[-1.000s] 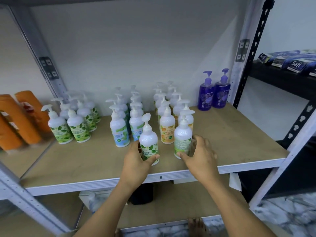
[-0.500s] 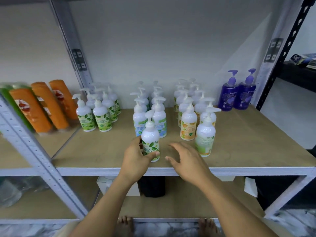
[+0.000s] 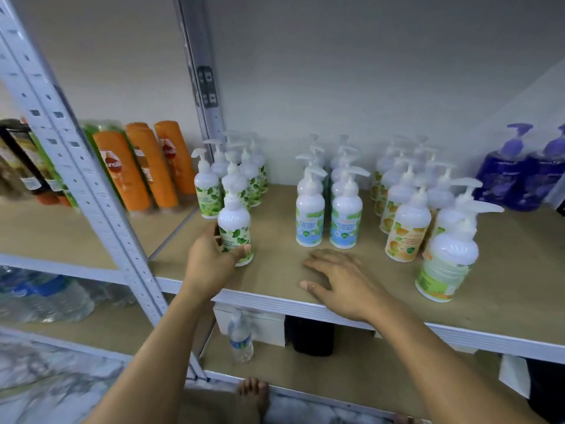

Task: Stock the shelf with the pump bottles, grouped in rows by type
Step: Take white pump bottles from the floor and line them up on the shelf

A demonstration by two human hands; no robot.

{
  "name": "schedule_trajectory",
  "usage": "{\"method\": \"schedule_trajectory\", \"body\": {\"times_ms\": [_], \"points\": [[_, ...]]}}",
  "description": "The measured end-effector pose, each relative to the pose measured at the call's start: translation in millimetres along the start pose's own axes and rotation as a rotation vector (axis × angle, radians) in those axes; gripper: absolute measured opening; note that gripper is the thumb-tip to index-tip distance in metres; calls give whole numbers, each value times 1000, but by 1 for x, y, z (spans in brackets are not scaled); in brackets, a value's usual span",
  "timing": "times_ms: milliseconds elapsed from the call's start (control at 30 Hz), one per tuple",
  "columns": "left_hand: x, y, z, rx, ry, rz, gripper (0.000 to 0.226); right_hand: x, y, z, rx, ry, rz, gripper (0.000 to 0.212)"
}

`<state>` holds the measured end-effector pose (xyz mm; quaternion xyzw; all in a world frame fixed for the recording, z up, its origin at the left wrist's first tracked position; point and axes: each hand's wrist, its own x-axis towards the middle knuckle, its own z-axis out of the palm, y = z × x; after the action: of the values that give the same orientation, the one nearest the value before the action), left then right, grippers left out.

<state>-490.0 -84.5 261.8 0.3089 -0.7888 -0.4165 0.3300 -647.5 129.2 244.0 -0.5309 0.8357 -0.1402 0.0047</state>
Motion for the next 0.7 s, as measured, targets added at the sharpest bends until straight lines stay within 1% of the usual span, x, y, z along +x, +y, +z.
{"method": "schedule_trajectory", "body": {"times_ms": [167, 233, 367, 500, 567, 667, 700], "points": [[14, -16, -9, -38, 51, -57, 50, 17, -2, 6, -21, -64, -23, 66], [19, -17, -10, -45, 80, -59, 48, 18, -2, 7, -37, -59, -34, 68], [29, -22, -15, -56, 127, -69, 49, 16, -4, 9, -61, -41, -36, 82], [37, -24, -17, -39, 193, -81, 44, 17, -4, 11, -54, -35, -25, 84], [40, -25, -17, -36, 216, -90, 45, 17, -4, 11, -49, -33, -22, 84], [47, -32, -19, -47, 252, -111, 57, 17, -4, 11, -47, -35, -15, 85], [49, -34, -21, -46, 262, -119, 60, 17, -4, 10, -51, -33, -15, 82]]}}
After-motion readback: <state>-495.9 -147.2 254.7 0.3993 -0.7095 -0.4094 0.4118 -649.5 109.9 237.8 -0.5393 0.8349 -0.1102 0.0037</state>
